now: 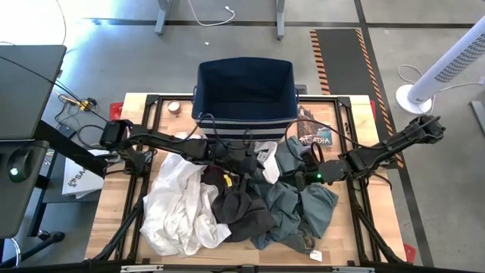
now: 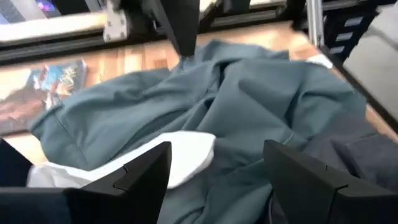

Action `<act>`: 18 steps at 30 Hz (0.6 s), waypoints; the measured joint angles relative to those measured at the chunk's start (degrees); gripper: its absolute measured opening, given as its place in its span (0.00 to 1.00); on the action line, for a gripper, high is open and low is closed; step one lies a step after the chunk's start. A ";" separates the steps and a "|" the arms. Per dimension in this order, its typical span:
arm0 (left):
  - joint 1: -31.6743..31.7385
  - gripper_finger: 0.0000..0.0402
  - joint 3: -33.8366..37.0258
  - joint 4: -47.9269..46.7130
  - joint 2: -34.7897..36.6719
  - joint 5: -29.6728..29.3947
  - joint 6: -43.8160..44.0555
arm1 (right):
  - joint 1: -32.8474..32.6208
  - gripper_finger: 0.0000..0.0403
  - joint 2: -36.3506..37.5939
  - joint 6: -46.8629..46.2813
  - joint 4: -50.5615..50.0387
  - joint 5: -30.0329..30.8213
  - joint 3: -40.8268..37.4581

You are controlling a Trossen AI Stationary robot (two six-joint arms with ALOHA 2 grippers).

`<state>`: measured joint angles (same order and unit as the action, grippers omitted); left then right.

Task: Sort clothes
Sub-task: Put the white sock into the blue laundry bin

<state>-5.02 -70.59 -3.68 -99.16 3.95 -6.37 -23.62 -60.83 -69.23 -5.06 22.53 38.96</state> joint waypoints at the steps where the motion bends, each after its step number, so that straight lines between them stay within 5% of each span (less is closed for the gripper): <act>1: 0.01 0.63 -1.12 -1.22 -1.04 -0.08 -0.01 | 0.00 0.60 0.67 0.96 -0.11 0.01 0.00; 11: 0.07 0.63 -15.06 -12.26 -11.50 -2.75 -9.92 | -0.16 0.60 12.35 12.41 -6.16 2.15 0.00; 18: -0.25 0.63 -16.91 -20.25 -13.73 -3.03 -18.00 | -0.43 0.60 17.97 15.03 -13.88 2.49 0.00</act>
<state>-5.27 -87.50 -23.93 -112.89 0.91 -24.37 -24.05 -42.87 -54.20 -18.95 25.03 38.96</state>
